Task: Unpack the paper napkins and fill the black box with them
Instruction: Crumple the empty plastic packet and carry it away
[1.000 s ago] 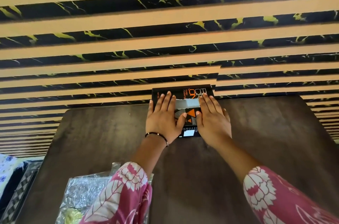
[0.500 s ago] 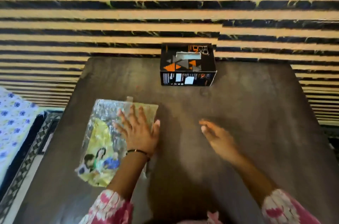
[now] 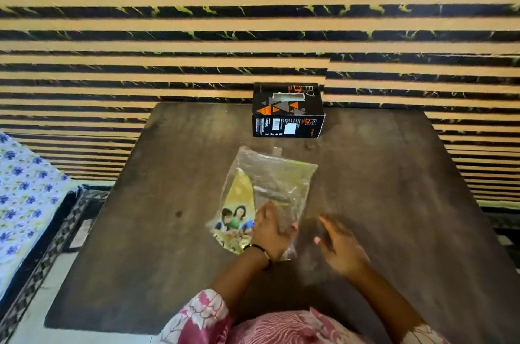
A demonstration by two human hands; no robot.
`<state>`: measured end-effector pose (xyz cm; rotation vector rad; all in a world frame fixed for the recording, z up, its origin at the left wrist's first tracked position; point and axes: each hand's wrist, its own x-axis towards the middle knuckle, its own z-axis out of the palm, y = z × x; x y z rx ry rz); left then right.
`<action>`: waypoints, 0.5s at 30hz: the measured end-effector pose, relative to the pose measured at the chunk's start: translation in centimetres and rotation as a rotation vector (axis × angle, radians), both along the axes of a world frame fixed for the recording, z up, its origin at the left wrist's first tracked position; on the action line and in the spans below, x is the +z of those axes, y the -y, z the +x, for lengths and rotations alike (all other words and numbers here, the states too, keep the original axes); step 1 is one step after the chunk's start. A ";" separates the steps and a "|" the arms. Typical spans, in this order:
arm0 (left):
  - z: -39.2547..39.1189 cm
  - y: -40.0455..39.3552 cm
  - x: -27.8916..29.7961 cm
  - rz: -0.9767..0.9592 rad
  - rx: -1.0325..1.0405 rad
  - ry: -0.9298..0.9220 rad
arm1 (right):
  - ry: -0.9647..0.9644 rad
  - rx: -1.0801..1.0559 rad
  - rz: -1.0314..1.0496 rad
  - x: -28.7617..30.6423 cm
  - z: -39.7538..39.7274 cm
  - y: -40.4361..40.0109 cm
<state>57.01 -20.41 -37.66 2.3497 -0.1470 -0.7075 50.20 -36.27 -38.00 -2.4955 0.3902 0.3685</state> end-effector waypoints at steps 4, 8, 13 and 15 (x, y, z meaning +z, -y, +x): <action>1.5 -3.1 -0.8 -0.021 0.065 0.186 | -0.003 0.012 -0.057 0.1 -0.5 -0.2; 3.8 -7.8 -2.3 0.246 0.191 0.231 | 0.024 0.022 -0.029 -0.2 -0.2 -1.9; 1.6 -7.8 -2.4 0.217 0.084 0.202 | 0.062 0.059 -0.027 -0.5 0.3 -4.7; 0.2 -6.8 -2.7 0.267 -0.011 0.227 | 0.044 0.099 -0.024 -0.4 0.7 -5.4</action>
